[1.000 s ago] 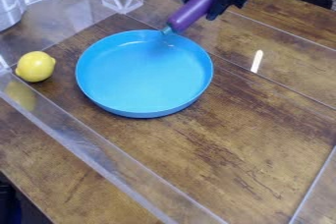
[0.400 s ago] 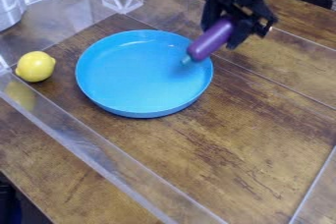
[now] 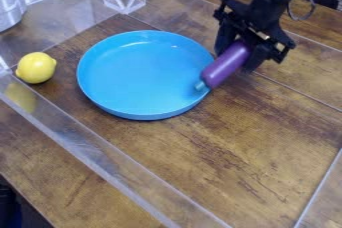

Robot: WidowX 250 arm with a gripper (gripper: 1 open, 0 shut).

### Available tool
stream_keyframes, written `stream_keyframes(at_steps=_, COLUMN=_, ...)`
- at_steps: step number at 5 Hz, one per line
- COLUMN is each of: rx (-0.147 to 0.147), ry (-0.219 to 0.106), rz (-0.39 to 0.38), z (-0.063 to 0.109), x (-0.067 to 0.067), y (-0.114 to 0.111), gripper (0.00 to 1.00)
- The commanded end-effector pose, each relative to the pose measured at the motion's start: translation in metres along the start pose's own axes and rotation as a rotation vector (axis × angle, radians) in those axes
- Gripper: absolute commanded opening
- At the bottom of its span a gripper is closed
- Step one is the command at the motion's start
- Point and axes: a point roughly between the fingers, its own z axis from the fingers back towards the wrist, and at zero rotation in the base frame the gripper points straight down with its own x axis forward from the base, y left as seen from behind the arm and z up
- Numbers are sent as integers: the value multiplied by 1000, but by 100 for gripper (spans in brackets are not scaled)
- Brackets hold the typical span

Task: Remove the purple eggplant from inside the blue tray and put it on the table

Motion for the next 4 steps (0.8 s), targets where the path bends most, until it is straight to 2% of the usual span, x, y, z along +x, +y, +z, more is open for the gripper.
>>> stream_keyframes(at_steps=1, rx=-43, ry=-91, rz=-5, z=35, x=0, y=-9, gripper=0)
stream_keyframes(at_steps=2, rx=-77, ry=-88, rz=-17, z=31, x=-1, y=-18, gripper=0)
stream_keyframes(at_steps=4, rx=-123, ry=-90, rz=-26, z=22, x=2, y=-28, gripper=0)
